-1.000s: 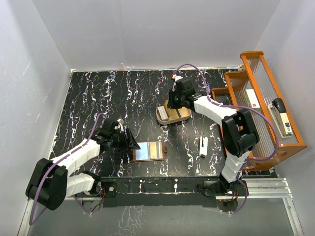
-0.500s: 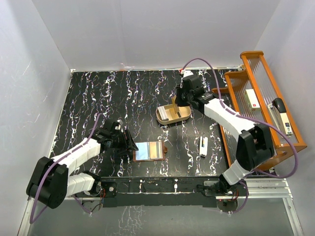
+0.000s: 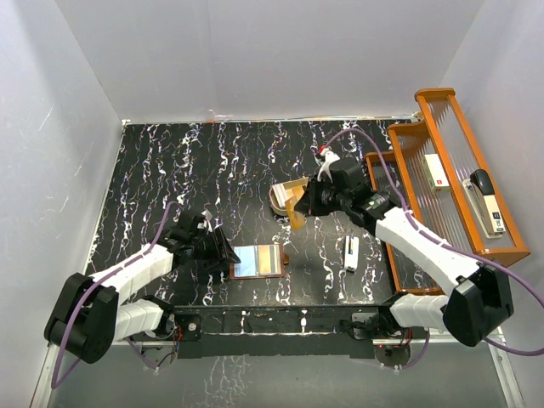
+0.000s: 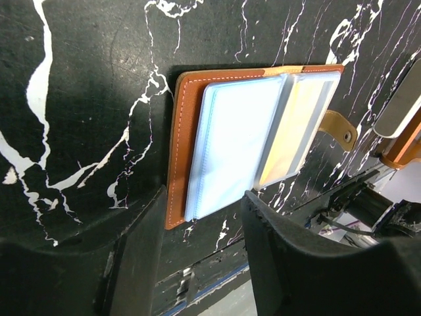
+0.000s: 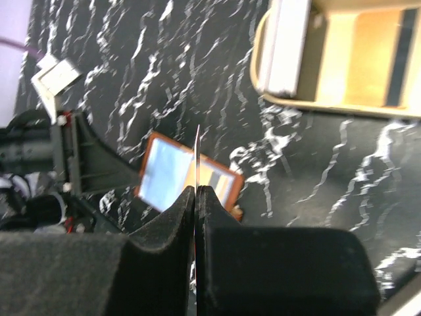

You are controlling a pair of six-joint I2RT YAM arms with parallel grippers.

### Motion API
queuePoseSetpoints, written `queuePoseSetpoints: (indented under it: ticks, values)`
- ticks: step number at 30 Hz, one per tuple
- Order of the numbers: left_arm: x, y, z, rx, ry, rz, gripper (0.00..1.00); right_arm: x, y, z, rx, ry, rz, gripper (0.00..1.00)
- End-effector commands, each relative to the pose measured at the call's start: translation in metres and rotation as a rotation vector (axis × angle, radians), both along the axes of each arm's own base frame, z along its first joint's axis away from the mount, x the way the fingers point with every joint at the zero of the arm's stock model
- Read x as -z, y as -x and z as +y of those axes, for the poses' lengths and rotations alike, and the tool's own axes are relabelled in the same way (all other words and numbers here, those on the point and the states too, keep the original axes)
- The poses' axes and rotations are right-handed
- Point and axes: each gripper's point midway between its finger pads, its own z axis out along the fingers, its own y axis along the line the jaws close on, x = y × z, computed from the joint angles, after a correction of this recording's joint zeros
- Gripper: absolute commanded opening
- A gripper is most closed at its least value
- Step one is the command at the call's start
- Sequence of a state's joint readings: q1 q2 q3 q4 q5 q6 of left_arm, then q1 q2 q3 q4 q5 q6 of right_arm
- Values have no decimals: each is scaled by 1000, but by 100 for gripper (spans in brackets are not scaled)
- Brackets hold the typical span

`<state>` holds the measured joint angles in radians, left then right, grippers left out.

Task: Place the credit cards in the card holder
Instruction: Pick up the credit card from the storage box, then insert the credit card into the card holder.

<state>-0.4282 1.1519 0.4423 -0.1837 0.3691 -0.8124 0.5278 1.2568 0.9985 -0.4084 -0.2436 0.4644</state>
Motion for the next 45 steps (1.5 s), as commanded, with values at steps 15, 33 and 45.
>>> queuePoseSetpoints:
  ticks: [15,33,45]
  values:
    - [-18,13,-8,-81,137,-21,36,16,89,103,-163,-281,63,0]
    - [-10,5,-4,-27,78,-81,3,84,67,121,-106,-179,119,3]
    - [9,12,-1,-19,63,-53,2,112,60,128,-114,-108,156,22]
